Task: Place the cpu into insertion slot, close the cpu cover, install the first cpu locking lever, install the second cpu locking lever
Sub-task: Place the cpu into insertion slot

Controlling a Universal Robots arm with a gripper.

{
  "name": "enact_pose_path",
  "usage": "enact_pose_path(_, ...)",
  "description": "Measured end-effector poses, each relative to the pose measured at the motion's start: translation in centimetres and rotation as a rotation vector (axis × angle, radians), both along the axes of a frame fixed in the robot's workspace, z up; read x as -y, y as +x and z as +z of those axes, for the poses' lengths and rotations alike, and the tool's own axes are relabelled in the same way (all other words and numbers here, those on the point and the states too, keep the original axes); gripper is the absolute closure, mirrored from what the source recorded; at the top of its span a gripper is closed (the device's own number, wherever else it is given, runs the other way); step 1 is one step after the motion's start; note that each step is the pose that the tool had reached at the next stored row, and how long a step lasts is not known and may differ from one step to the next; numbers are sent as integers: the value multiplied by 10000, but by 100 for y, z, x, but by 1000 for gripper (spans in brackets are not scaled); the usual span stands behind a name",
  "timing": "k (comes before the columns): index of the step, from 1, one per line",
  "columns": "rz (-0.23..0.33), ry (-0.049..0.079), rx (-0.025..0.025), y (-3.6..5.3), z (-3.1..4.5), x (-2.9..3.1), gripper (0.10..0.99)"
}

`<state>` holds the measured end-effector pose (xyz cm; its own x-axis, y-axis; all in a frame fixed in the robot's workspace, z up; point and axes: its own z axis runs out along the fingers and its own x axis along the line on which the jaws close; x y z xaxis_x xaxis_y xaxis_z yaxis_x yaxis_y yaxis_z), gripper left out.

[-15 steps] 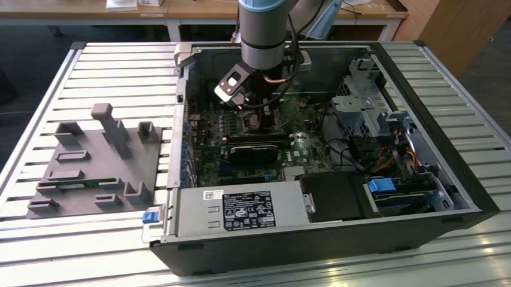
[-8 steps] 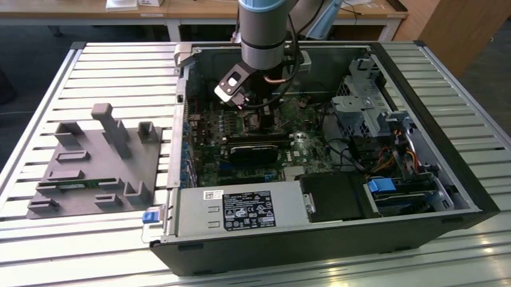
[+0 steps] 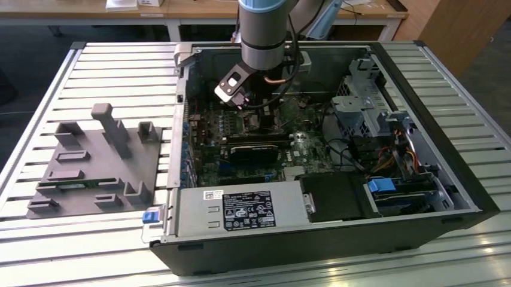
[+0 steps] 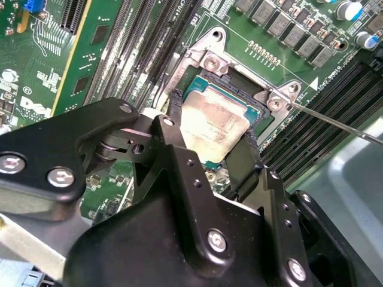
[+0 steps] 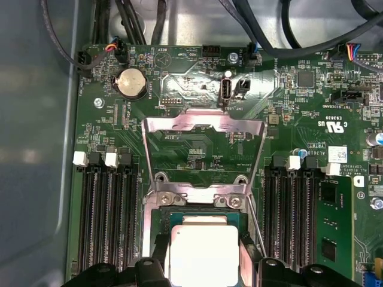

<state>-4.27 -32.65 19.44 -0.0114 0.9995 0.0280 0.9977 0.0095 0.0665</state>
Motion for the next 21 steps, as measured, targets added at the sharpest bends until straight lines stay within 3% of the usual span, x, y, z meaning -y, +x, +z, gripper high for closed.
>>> enact_pose_path(13,-34,5,3,0,-17,-4,545)
enact_pose_path(15,-34,3,1,0,-18,-3,533)
enact_pose_path(16,-34,1,0,0,-17,-3,471)
enact_pose_path(21,-36,0,1,0,-18,-14,471)
